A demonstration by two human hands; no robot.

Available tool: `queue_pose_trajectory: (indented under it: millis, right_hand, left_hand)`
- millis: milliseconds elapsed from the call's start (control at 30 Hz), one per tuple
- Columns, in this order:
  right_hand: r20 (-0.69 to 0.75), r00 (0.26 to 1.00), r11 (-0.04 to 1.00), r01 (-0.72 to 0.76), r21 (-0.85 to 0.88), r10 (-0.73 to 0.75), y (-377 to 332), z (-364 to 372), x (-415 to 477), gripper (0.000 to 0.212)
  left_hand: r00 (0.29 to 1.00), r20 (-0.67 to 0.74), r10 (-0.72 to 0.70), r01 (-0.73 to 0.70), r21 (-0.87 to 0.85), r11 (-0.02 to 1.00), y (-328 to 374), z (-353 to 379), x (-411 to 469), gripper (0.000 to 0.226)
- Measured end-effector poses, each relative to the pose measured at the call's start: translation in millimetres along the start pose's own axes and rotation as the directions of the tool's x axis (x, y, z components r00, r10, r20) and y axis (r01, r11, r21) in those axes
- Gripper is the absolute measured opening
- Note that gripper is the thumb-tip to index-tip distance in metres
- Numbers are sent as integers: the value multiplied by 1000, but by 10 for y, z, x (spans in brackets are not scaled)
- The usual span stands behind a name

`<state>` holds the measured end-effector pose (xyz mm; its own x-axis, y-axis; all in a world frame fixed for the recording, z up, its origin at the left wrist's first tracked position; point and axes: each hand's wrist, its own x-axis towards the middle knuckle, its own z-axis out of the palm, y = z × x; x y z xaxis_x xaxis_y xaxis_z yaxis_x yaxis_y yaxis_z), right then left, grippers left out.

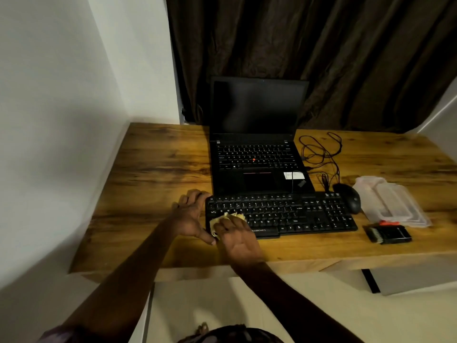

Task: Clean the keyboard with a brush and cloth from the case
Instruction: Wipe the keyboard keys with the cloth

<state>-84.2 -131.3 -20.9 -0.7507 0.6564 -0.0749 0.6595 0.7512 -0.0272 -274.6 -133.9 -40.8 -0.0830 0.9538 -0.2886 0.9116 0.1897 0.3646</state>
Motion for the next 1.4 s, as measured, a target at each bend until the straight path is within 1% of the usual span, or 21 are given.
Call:
queue_pose_trajectory:
  millis: [67,133,167,200,233,300,400,500,600,667,700,800,900,1000,1100,1167,1200,1333,1400]
  right_hand:
    - [-14,997,997,-72,1,72,111,30,-102,39]
    - [-71,976,978,-206,18,206,185,32,-149,35]
    - [-73,963,966,-257,22,258,180,41,-144,32]
    - [-75,957,960,-280,27,281,145,51,-130,31]
    - [-72,960,963,-268,30,269,83,65,-105,31]
    - [-104,978,983,-182,14,182,-61,87,-55,35]
    - [-137,988,997,-81,-20,77,-124,125,-49,34]
    - [-129,986,994,-108,-11,106,40,120,-141,36]
    - [-122,966,974,-222,47,226,228,103,-246,49]
    - [-122,957,965,-261,41,264,235,87,-248,50]
    - [-123,963,970,-238,46,242,185,74,-236,48]
    - [-92,993,995,-71,68,77,-29,54,-155,47]
    - [-61,997,998,-49,44,52,-74,25,-132,46]
    - [-73,990,992,-117,56,121,91,29,-208,44]
    - [-114,957,962,-258,93,267,296,20,-313,41]
    - [-130,945,952,-290,96,301,293,18,-311,41]
    - [-129,950,957,-276,85,285,247,16,-289,42]
    - [-81,988,988,-126,91,134,80,23,-226,46]
    - [-84,986,988,-137,71,143,163,2,-245,43]
  left_hand:
    - [1000,-1,0,0,4,1000,1,-7,-1,143]
    - [1000,2,-1,1,-3,1000,3,-6,1,144]
    - [1000,4,0,0,-10,1000,2,-2,1,144]
    - [1000,2,3,-3,-16,1000,1,2,0,144]
    - [1000,-2,5,-5,-21,1000,0,9,2,144]
    - [1000,-3,4,-4,-20,1000,-5,9,1,144]
    - [1000,4,-2,2,0,1000,5,6,4,143]
    - [1000,6,-6,6,-4,1000,4,-1,4,147]
    - [1000,-4,7,-7,-11,1000,-9,0,-1,145]
    - [1000,-8,6,-6,-10,1000,-8,7,-4,144]
    - [1000,-9,2,-2,-5,1000,-1,10,-7,143]
    - [1000,-9,-1,1,-2,1000,9,9,4,143]
    - [1000,-2,-1,1,3,1000,10,3,6,143]
    - [1000,6,2,-2,-12,1000,2,-3,5,144]
    - [1000,19,11,-11,-22,1000,-11,-12,3,145]
    - [1000,20,11,-11,-24,1000,-14,-11,4,145]
    - [1000,19,10,-10,-24,1000,-9,-9,6,144]
    - [1000,26,0,1,-25,1000,11,-5,14,143]
    - [1000,30,8,-7,-26,1000,-1,-11,17,143]
